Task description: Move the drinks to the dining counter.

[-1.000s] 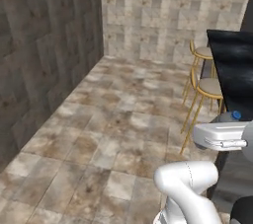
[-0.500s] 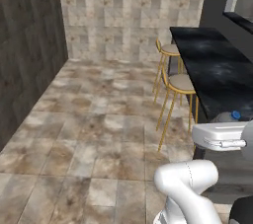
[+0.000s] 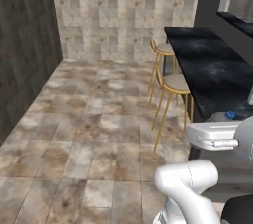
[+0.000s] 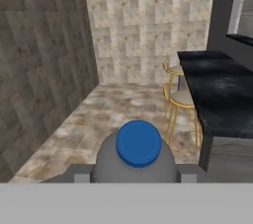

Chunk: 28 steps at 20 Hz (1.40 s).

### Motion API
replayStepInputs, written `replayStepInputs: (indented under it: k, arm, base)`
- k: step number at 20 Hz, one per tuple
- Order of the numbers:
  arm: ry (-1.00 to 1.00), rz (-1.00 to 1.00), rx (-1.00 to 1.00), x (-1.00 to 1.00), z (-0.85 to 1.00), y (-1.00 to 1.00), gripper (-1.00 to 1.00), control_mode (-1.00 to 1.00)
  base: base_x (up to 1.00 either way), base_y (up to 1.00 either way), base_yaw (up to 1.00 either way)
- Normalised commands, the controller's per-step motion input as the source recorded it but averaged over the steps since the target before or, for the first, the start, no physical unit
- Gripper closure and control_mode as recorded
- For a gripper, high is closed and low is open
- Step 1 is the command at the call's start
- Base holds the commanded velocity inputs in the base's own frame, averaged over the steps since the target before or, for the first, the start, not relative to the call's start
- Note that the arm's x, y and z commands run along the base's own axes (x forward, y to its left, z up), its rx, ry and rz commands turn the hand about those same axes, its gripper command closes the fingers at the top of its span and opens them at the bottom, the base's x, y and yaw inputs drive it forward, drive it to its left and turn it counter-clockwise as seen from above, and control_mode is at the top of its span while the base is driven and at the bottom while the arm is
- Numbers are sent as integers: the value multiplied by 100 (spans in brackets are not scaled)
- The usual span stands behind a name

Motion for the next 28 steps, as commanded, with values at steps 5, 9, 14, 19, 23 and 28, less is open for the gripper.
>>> replayStepInputs:
  k: [5, 9, 14, 19, 23, 28]
  arm:
    - [0, 0, 0, 0, 0, 0, 100, 100]
    - [0, 0, 0, 0, 0, 0, 100, 100]
    - [0, 0, 0, 0, 0, 0, 100, 100]
    - [0, 0, 0, 0, 0, 0, 100, 100]
    - [0, 0, 0, 0, 0, 0, 100, 100]
    - [0, 0, 0, 0, 0, 0, 100, 100]
  base:
    - [0, -59, 0]
    - [7, -52, 0]
    - [26, -42, 0]
    - [49, -36, -2]
    - [76, -27, -5]
    - [74, -29, -4]
